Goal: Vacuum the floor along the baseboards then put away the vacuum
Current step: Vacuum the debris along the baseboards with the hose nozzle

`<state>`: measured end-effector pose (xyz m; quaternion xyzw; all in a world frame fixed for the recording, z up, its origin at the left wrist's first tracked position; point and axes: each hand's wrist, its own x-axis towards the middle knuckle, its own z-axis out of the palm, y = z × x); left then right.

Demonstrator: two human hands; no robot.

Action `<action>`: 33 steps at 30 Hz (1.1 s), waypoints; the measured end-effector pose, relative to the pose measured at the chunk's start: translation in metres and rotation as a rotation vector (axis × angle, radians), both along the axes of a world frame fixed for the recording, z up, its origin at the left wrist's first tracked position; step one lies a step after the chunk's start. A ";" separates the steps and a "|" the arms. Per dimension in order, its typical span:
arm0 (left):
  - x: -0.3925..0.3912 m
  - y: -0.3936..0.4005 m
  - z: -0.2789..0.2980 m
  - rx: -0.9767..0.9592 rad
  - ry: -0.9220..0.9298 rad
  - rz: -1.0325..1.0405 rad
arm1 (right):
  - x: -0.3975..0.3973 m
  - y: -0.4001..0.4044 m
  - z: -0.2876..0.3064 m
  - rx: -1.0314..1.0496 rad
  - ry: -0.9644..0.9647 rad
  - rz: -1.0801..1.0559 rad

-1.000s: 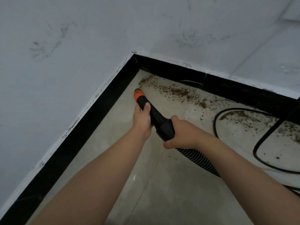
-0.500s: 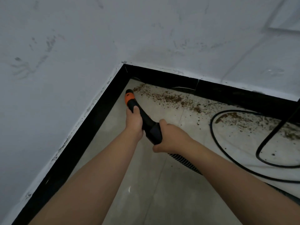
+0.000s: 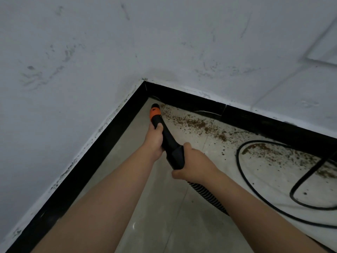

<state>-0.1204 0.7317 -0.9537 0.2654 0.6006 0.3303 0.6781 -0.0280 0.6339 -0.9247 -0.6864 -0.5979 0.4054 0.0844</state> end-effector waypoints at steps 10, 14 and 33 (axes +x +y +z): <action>0.027 -0.005 -0.002 0.019 -0.003 -0.041 | 0.021 -0.007 -0.004 -0.014 -0.033 -0.045; 0.037 -0.009 -0.001 0.013 -0.014 -0.060 | 0.031 -0.012 -0.001 -0.010 -0.026 -0.057; 0.066 -0.038 0.004 -0.023 -0.030 -0.146 | 0.055 -0.048 0.008 -0.006 -0.070 -0.112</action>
